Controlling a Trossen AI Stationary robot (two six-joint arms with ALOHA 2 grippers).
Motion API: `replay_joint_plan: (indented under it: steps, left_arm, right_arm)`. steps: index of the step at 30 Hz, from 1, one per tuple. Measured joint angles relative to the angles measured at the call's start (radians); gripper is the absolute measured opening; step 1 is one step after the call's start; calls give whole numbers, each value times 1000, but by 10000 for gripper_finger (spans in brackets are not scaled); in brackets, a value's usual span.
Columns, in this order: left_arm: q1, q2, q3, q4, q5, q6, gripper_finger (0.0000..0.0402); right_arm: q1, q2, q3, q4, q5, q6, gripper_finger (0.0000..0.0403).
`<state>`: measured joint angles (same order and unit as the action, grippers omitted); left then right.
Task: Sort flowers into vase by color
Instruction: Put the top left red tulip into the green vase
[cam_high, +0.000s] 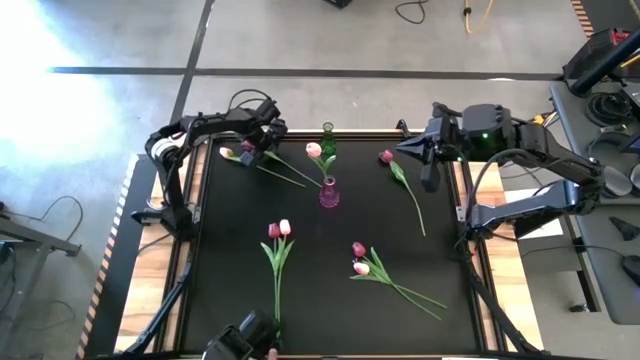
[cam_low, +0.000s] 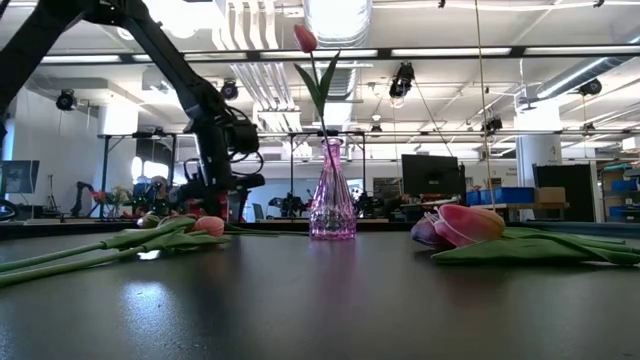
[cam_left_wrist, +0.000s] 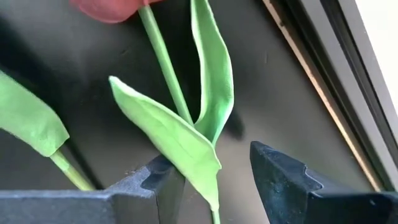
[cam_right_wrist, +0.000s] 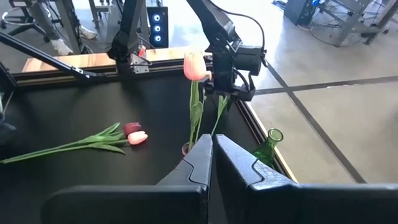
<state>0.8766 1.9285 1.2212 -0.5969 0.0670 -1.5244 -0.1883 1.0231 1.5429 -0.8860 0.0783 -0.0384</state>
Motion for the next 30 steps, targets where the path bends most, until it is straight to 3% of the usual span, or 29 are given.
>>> replay_joint_plan:
  steps: [7,16,23,30]
  left_arm:
    - [2,-45,-6,3,-110,149,134]
    - [2,-37,-6,-1,-139,273,11]
    - [-10,-71,-6,-7,-139,402,3]
    - [-30,-218,16,39,-208,612,1]
  right_arm:
    - [0,-2,0,0,0,12,13]
    - [0,-2,0,0,0,12,13]
    - [0,-2,0,0,0,9,13]
    - [0,-1,0,22,3,7,13]
